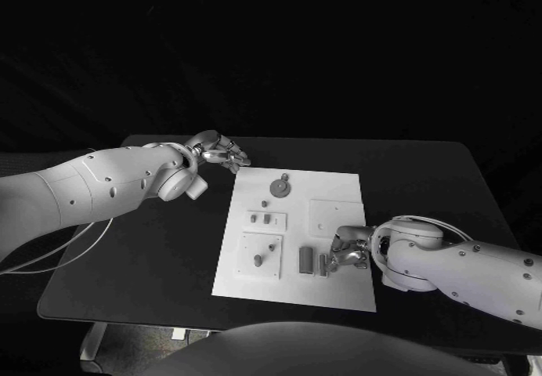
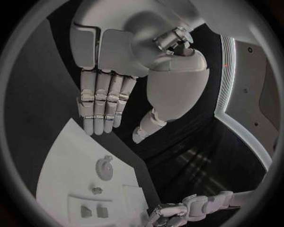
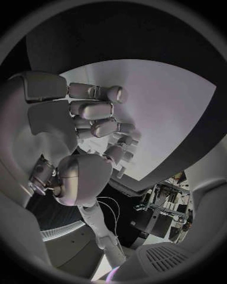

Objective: Assemble the parts on the task board

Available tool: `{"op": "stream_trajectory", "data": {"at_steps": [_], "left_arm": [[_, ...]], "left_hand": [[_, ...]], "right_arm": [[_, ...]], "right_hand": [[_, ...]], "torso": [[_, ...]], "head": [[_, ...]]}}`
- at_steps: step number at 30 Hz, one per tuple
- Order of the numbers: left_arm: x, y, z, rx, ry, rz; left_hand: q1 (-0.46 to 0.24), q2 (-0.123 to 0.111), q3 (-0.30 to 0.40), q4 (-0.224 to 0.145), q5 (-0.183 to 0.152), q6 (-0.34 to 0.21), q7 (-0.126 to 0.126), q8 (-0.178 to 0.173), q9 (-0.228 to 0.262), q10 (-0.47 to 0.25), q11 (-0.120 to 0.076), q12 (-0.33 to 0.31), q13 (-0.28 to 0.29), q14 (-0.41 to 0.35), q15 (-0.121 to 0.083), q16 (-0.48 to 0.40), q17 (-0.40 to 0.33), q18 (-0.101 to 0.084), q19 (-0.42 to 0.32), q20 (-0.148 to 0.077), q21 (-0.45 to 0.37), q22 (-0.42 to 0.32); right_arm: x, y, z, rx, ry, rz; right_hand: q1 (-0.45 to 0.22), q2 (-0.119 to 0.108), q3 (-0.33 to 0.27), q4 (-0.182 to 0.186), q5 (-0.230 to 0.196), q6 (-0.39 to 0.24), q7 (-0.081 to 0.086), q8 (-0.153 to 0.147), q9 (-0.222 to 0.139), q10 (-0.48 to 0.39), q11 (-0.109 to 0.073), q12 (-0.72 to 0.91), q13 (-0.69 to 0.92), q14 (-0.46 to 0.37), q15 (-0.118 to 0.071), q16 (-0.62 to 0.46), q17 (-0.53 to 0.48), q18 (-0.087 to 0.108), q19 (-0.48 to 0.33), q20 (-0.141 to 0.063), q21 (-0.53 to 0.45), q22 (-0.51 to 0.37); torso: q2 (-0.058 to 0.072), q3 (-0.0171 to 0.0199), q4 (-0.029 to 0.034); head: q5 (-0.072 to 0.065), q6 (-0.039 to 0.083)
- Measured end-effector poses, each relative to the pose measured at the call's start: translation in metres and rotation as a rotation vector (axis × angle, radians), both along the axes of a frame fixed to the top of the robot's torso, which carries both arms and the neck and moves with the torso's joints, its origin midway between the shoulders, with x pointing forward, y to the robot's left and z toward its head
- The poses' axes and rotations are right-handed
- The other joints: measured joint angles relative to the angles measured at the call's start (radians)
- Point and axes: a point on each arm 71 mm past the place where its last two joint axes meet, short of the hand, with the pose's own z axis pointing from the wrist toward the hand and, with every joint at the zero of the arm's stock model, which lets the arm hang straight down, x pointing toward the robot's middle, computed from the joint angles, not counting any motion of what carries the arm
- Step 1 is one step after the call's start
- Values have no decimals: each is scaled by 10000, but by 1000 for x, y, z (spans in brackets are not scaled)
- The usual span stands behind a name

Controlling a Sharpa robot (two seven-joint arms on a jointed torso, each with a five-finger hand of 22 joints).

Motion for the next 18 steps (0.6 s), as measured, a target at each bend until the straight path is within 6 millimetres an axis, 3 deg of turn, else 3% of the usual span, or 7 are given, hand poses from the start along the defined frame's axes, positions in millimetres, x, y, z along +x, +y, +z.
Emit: {"op": "stream_trajectory", "data": {"at_steps": [10,14,18], "left_arm": [[0,0,0,1,-1,2],[0,0,0,-1,-2,-1],[0,0,0,-72,25,32]], "left_hand": [[0,0,0,0,0,0,0,19,-9,0,0,0,0,0,0,0,-1,-1,0,0,0,9],[0,0,0,0,0,0,0,38,-9,0,0,0,0,0,0,0,-2,-2,0,0,0,8],[0,0,0,0,0,0,0,38,-9,0,0,0,0,0,0,-39,7,-2,0,0,0,7]], "right_arm": [[-1,-5,-1,38,10,-86],[3,-19,-4,235,123,-308],[8,-27,-4,717,147,-388]], "right_hand": [[-118,-117,34,48,-62,16,-12,0,0,0,0,0,0,-1,0,-38,-5,1,33,34,0,-1],[-143,-717,119,257,-64,-44,45,4,-20,-135,52,-199,-259,-96,28,-105,-239,5,0,67,-34,-30],[-137,-1148,181,429,-204,-265,182,-157,-130,-361,137,-352,-453,-269,4,-180,-428,10,-3,70,-93,-48]], "torso": [[0,4,0],[-2,3,-1],[-7,5,-3]], "head": [[-2,0],[-4,0],[-35,0]]}}
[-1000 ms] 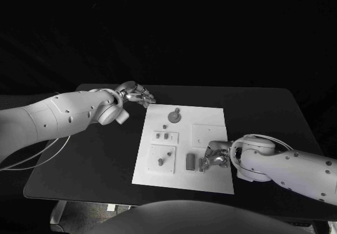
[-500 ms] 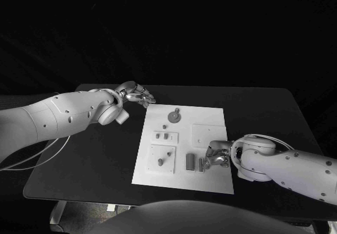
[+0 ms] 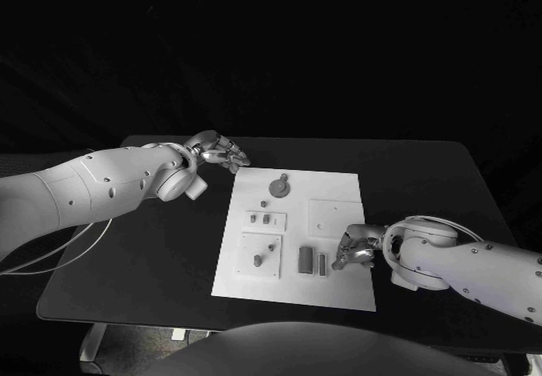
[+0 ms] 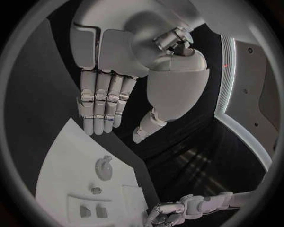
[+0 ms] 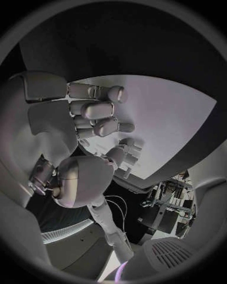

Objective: Assemble the parts on the task board

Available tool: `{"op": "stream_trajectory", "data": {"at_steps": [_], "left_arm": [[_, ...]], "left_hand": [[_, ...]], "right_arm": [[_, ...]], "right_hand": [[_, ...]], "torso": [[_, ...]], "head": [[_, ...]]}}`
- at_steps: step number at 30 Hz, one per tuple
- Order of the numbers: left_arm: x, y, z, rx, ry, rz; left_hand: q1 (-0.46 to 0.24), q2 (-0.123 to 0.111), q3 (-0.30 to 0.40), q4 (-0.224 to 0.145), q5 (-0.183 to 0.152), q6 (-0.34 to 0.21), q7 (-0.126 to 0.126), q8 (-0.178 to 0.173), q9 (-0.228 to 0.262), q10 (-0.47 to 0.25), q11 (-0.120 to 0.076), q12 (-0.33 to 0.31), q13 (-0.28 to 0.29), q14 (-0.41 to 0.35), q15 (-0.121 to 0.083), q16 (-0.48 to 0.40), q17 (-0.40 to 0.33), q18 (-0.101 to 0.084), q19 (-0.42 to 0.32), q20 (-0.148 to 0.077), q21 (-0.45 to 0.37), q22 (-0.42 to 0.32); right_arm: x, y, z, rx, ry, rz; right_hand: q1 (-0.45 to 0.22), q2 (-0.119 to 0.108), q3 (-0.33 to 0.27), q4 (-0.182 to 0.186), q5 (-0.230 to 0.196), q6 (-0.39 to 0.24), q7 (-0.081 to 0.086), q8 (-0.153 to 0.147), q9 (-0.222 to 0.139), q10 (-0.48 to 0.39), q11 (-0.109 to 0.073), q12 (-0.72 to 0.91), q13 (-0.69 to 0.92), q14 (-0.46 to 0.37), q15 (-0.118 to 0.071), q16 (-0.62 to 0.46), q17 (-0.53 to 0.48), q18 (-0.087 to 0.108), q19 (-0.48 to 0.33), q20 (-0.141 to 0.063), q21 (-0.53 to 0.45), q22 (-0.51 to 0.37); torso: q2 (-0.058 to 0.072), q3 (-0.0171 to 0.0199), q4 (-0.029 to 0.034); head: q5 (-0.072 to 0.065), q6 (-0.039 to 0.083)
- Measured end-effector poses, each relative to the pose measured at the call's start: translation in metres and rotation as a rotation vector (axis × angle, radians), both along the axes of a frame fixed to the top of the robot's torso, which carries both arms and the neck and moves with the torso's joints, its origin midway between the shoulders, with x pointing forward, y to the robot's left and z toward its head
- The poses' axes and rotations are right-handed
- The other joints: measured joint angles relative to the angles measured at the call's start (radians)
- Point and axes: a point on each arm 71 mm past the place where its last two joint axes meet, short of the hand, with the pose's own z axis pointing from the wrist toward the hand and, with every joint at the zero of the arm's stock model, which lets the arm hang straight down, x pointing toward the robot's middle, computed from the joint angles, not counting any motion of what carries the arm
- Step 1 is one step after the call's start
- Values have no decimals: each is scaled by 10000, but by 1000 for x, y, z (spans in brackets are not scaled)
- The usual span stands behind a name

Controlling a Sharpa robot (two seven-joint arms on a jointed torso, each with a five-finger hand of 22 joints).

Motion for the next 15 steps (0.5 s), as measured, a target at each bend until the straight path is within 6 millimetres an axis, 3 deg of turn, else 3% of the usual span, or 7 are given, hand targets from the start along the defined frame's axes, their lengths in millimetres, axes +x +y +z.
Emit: {"op": "stream_trajectory", "data": {"at_steps": [3,8,12,15], "left_arm": [[0,0,0,-246,103,145],[0,1,0,-608,222,316],[-1,1,1,-855,280,398],[-2,2,1,-1129,349,497]], "left_hand": [[0,0,0,0,0,0,0,0,0,0,0,0,0,0,0,0,0,-1,0,0,0,1],[0,0,0,0,0,0,0,0,-11,50,-26,0,0,0,0,0,9,-2,0,0,0,10],[0,0,0,0,0,29,-29,0,-26,93,-23,0,0,-38,38,-50,9,-43,-37,36,-39,10],[0,0,0,0,0,5,-66,0,-43,131,-61,0,0,-38,38,-50,9,-22,-37,36,-39,9]], "right_arm": [[11,-8,2,512,-100,-178],[29,-23,8,1473,-487,-650],[45,-30,22,2482,-1024,-1037],[61,-38,32,3277,-1463,-1467]], "right_hand": [[93,-173,36,92,-106,-501,148,-179,-12,-584,155,-467,-507,-553,11,-176,-649,2,-271,115,-124,-11],[152,-232,-6,50,-230,-904,308,-389,-119,-912,381,-733,-747,-924,109,-333,-891,10,-569,244,-219,-10],[152,-232,-7,49,-230,-999,332,-391,-119,-969,434,-769,-792,-978,158,-381,-916,18,-647,279,-253,-11],[218,-165,-69,-13,-230,-1295,465,-485,-119,-1384,493,-1152,-1038,-1387,240,-809,-1120,71,-1102,418,-576,-104]], "torso": [[-1,5,-10],[-6,11,-11],[-12,23,-5],[-33,28,1]], "head": [[-33,0],[-100,26],[-157,186],[-200,340]]}}
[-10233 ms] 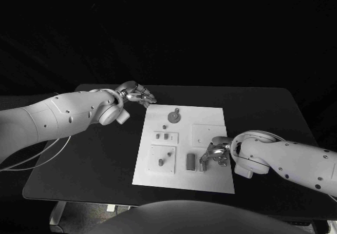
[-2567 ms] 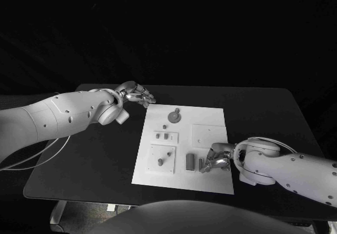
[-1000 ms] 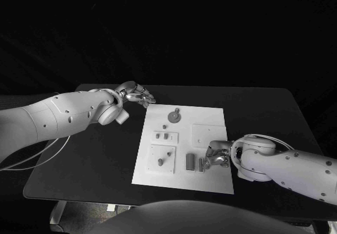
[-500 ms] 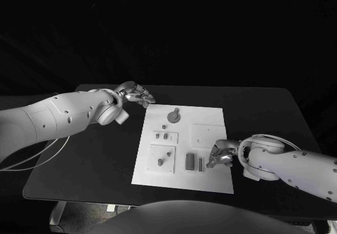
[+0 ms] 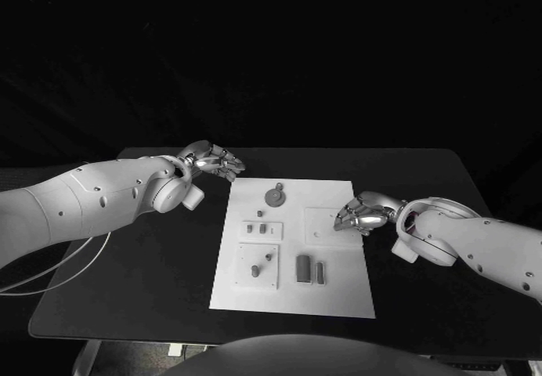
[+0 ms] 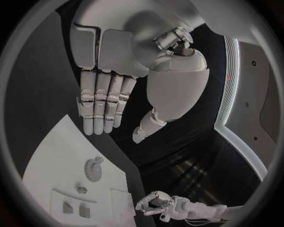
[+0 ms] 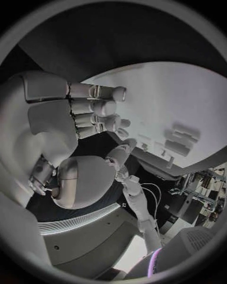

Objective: Assemble the parts on the task board

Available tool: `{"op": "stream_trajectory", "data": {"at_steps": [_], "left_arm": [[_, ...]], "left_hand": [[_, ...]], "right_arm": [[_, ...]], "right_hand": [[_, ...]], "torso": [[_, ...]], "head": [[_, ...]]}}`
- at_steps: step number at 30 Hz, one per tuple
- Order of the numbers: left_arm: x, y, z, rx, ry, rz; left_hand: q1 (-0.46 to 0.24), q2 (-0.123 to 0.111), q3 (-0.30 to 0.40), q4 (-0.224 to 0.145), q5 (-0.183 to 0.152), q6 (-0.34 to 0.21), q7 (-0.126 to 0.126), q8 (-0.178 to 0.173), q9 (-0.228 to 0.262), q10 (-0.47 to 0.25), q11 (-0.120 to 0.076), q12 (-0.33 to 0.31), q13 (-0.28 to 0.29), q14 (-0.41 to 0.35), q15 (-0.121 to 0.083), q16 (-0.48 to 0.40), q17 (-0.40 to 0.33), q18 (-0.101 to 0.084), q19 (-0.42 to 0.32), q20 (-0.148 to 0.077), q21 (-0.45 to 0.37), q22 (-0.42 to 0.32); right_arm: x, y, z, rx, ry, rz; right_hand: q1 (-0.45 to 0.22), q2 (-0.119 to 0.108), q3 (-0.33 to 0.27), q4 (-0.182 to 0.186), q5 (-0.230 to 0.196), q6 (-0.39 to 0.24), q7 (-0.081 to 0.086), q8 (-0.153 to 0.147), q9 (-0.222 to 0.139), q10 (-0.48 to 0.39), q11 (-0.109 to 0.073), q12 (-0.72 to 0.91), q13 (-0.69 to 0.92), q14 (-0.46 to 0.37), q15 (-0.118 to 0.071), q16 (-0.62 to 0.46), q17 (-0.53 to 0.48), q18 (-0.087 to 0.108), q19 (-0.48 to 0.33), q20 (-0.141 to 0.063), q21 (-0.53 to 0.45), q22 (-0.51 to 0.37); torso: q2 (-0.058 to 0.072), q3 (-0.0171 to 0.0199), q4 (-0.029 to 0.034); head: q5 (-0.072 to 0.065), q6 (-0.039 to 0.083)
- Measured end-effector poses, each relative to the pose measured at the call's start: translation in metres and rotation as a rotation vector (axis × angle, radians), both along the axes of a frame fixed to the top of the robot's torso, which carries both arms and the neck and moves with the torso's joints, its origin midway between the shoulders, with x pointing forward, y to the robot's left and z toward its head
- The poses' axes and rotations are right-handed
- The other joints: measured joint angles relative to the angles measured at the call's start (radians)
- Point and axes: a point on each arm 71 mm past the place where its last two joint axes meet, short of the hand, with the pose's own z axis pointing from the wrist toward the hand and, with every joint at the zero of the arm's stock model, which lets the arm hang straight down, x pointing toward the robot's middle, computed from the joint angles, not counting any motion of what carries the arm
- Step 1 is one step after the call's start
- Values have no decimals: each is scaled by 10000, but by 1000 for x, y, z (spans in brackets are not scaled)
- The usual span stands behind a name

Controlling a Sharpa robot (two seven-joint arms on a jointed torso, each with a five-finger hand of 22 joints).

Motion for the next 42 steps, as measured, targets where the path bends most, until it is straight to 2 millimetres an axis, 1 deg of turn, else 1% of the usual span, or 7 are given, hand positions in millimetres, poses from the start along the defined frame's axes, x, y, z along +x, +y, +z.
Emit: {"op": "stream_trajectory", "data": {"at_steps": [8,14,18,24,30,38,42], "left_arm": [[1,-5,7,-547,-64,44],[4,-10,8,-955,-86,186],[7,-17,7,-1183,-99,267],[12,-17,8,-1398,-169,532],[20,-19,7,-1468,-278,718],[20,-23,6,-1590,-325,665],[20,-23,5,-1589,-298,674]], "left_hand": [[-57,57,0,0,0,-60,-61,0,-52,83,-12,-92,-40,-164,36,-343,-170,134,-194,42,-173,-9],[-93,92,-35,35,0,-425,-141,-146,-129,-607,25,-658,-316,-1166,261,-1120,-560,50,-896,240,-623,-185],[-215,52,-38,138,0,-720,-6,-266,-170,-1046,189,-981,-519,-1524,412,-1426,-745,-28,-1164,372,-774,-290],[-267,1,-29,266,0,-900,-113,-270,-170,-1318,164,-1125,-705,-1738,410,-1575,-885,-22,-1378,408,-774,-403],[-266,1,-1,294,0,-926,-140,-270,-170,-1349,133,-1125,-743,-1738,410,-1615,-903,-22,-1435,422,-774,-422],[-266,1,-26,319,0,-926,-140,-270,-148,-1348,133,-1125,-765,-1737,410,-1615,-926,-23,-1450,408,-774,-444],[-1868,519,-1824,947,-234,-3708,-712,-1064,-2026,-4758,-431,-1400,-1215,-4407,-198,-2469,-3098,-179,-4212,151,-1037,-3591]], "right_arm": [[47,-32,19,1584,-964,-1741],[71,-36,23,2652,-1263,-2776],[81,-33,23,3557,-1278,-3402],[82,-22,6,4669,-887,-4002],[79,-14,2,5358,-634,-4019],[77,-12,1,5823,-460,-3955],[76,-12,0,5814,-436,-3970]], "right_hand": [[173,173,24,-286,-116,-576,295,-52,51,-1067,249,-2035,-1774,-1362,467,-2106,-1097,287,-1599,805,-1542,-750],[-49,448,148,-121,-186,-1014,523,-99,60,-1516,626,-4071,-3633,-2131,891,-4392,-2196,67,-2648,1325,-2888,-1570],[-239,637,217,-2,-185,-1637,797,-318,-104,-2081,1078,-5748,-5043,-2813,1464,-6464,-3103,-169,-3734,1690,-3962,-2165],[-378,837,52,140,-185,-2091,723,-368,-390,-2205,1426,-7383,-6612,-3508,2123,-8534,-3842,-484,-4957,2024,-4907,-2587],[-561,1238,-664,-72,64,-2298,690,-278,-629,-2123,1534,-8354,-7642,-3751,2263,-9506,-4124,-484,-5474,2189,-5375,-2766],[-592,1279,-861,-34,126,-2333,713,-201,-796,-1935,1548,-8655,-8105,-3750,2263,-9862,-4198,-483,-5487,2203,-5527,-2859],[-3594,1351,-2849,840,-332,-5064,77,-843,-2784,-5152,917,-9747,-8891,-6439,1780,-11511,-5867,-1199,-7231,1447,-7083,-6351]], "torso": [[-177,20,-2],[-360,39,-21],[-478,47,-39],[-634,58,-61],[-760,57,-117],[-932,91,-116],[-939,93,-113]], "head": [[-101,448],[-197,795],[-290,1093],[-369,1511],[-344,1790],[-280,1934],[-284,1943]]}}
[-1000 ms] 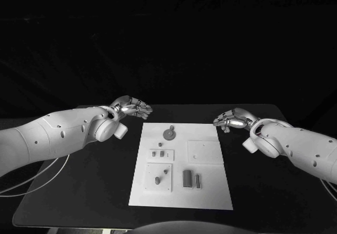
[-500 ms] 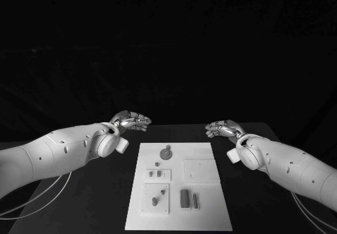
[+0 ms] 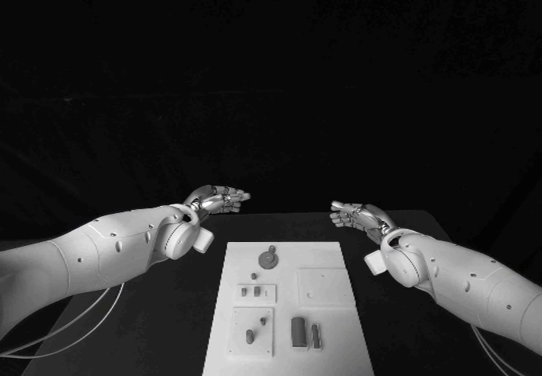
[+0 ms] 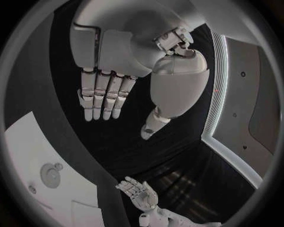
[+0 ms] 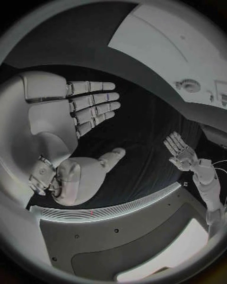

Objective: Assemble the parts on the task board

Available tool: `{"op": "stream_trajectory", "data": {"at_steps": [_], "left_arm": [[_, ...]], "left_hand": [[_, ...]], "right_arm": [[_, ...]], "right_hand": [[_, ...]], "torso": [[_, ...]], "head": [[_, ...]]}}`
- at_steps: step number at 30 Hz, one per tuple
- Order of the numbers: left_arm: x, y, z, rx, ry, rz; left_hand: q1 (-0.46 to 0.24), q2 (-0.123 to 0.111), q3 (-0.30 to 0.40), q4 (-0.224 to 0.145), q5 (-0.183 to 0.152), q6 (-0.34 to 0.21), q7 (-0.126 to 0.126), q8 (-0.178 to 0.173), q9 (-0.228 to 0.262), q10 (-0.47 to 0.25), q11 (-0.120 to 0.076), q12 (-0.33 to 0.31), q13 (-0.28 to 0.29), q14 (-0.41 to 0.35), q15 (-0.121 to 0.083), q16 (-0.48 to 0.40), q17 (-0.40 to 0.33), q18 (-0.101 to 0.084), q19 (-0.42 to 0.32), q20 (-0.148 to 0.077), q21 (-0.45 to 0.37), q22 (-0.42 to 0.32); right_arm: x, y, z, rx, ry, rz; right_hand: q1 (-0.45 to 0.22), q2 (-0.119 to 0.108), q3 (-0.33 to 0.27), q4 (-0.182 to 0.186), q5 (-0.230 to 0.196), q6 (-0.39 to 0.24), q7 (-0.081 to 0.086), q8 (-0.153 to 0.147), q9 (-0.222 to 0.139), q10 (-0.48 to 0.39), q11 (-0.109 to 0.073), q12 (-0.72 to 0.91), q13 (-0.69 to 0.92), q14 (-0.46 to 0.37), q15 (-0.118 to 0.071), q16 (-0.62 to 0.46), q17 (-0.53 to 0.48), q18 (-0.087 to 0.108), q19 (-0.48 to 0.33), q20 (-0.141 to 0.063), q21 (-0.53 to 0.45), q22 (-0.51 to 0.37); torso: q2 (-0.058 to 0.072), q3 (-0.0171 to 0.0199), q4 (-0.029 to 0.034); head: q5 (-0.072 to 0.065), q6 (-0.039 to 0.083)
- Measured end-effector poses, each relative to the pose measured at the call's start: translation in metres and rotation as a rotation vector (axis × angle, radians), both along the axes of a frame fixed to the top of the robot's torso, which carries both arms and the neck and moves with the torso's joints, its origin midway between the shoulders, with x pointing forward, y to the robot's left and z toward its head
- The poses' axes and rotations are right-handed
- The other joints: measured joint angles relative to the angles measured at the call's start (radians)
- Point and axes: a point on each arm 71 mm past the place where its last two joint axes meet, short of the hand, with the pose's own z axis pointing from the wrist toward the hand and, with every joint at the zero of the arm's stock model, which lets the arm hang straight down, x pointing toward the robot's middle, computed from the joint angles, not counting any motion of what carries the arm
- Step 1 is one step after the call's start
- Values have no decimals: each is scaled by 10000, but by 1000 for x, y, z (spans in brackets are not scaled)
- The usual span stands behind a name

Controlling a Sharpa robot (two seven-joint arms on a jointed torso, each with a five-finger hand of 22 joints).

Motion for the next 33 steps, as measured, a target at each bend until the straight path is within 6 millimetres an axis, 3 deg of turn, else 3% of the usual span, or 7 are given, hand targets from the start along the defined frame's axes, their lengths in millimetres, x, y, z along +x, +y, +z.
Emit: {"op": "stream_trajectory", "data": {"at_steps": [4,7,10,15,17,20,33], "left_arm": [[-4,-6,0,-198,12,-42],[-13,-16,-3,-517,34,-106],[-23,-28,-4,-941,-22,-49],[-47,-52,-2,-1813,-245,249],[-58,-61,1,-2181,-396,473],[-69,-69,5,-2531,-604,852],[-89,-74,14,-2838,-1235,2393]], "left_hand": [[-4056,444,-1516,486,-117,-2292,-499,-675,-1590,-2845,-469,-220,-370,-2177,-514,-680,-1806,-89,-2263,-211,-210,-2625],[-5994,628,-2176,697,-172,-3289,-719,-965,-2282,-4081,-667,-289,-531,-3126,-740,-978,-2592,-155,-3248,-301,-268,-3772],[-7172,738,-2570,827,-232,-3889,-847,-1145,-2698,-4820,-793,-343,-626,-3687,-873,-1159,-3066,-154,-3836,-360,-319,-4461],[-8151,831,-2881,940,-232,-4369,-970,-1269,-3039,-5441,-888,-390,-702,-4167,-979,-1280,-3455,-153,-4329,-398,-359,-5027],[-8386,855,-2945,968,-234,-4498,-991,-1296,-3125,-5578,-921,-390,-724,-4261,-1033,-1308,-3551,-153,-4416,-427,-359,-5168],[-8848,896,-3115,1002,-270,-4714,-1033,-1368,-3271,-5862,-957,-390,-742,-4468,-1052,-1385,-3727,-151,-4656,-436,-395,-5425],[-8875,905,-3124,1010,-270,-4730,-1046,-1374,-3309,-5879,-971,-390,-761,-4508,-1070,-1389,-3764,-152,-4687,-440,-395,-5479]], "right_arm": [[-3,2,3,107,-44,29],[-8,8,7,303,-100,70],[-14,16,14,630,-240,70],[-31,28,29,1328,-505,-194],[-39,32,36,1660,-608,-418],[-51,38,46,2076,-709,-764],[-88,45,70,2987,-824,-2642]], "right_hand": [[-2591,58,-1631,745,-379,-2268,-652,-571,-1671,-2782,-533,-873,-640,-2313,-500,-1365,-1400,-546,-1439,-701,-1279,-2947],[-3664,70,-2316,1058,-534,-3218,-918,-811,-2376,-3948,-757,-1236,-909,-3283,-698,-1938,-1989,-677,-2049,-995,-1813,-4185],[-4320,75,-2737,1252,-596,-3801,-1077,-956,-2806,-4660,-903,-1463,-1078,-3879,-819,-2289,-2354,-849,-2404,-1179,-2144,-4949],[-4861,74,-3068,1422,-667,-4262,-1234,-1041,-3166,-5262,-1012,-1606,-1212,-4368,-931,-2585,-2655,-859,-2690,-1354,-2415,-5583],[-5173,65,-3274,1514,-737,-4554,-1304,-1123,-3365,-5606,-1069,-1738,-1288,-4643,-988,-2733,-2815,-996,-2874,-1423,-2567,-5938],[-5252,75,-3322,1538,-748,-4632,-1326,-1141,-3432,-5703,-1101,-1763,-1306,-4720,-1006,-2781,-2866,-997,-2919,-1443,-2603,-6056],[-5252,75,-3321,1538,-747,-4632,-1326,-1141,-3444,-5702,-1101,-1762,-1316,-4724,-1002,-2781,-2886,-996,-2919,-1442,-2602,-6080]], "torso": [[-17,-34,48],[-54,-91,129],[-94,-152,224],[-141,-222,331],[-148,-235,353],[-154,-244,368],[-161,-256,381]], "head": [[-137,79],[-325,198],[-503,310],[-684,422],[-704,436],[-717,440],[-722,445]]}}
